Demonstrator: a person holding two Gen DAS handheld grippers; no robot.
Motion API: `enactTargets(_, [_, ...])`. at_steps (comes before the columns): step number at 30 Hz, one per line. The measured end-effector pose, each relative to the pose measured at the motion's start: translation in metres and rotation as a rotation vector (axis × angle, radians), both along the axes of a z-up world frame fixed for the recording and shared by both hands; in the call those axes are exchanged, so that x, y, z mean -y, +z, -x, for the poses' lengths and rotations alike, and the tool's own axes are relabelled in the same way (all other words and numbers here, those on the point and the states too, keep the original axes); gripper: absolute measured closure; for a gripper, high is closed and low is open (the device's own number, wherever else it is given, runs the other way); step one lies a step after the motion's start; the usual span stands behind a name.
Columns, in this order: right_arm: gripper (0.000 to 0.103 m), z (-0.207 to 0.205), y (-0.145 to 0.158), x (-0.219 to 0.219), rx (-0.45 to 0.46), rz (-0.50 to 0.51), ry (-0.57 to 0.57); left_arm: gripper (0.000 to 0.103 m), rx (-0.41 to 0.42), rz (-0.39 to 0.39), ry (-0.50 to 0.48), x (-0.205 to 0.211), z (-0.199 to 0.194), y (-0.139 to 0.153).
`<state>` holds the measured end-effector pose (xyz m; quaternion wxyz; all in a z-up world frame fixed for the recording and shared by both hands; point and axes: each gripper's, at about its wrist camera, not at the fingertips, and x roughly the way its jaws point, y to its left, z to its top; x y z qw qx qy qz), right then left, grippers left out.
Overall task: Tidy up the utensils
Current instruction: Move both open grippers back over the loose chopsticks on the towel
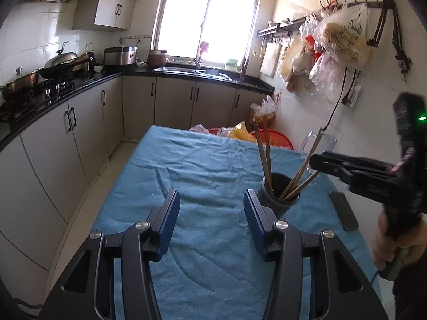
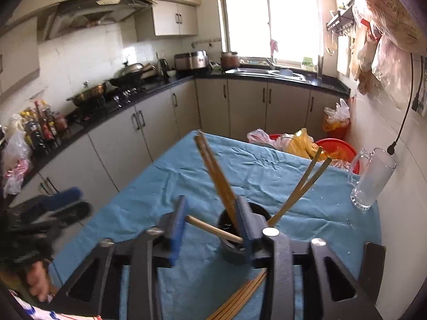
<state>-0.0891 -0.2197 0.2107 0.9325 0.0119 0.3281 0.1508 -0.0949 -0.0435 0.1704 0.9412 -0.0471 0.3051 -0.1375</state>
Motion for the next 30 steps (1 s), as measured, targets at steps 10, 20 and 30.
enactTargets(10, [0.053, 0.076, -0.118, 0.04, -0.213, -0.025, -0.137, 0.055, -0.177, -0.02, -0.132, 0.045, 0.012, -0.076])
enactTargets(20, [0.052, 0.108, -0.158, 0.082, -0.259, -0.193, -0.259, 0.064, -0.334, -0.098, -0.388, 0.127, 0.026, -0.139])
enactTargets(30, [0.051, 0.12, -0.164, 0.089, -0.249, -0.252, -0.279, 0.097, -0.378, -0.142, -0.379, 0.146, 0.02, -0.156])
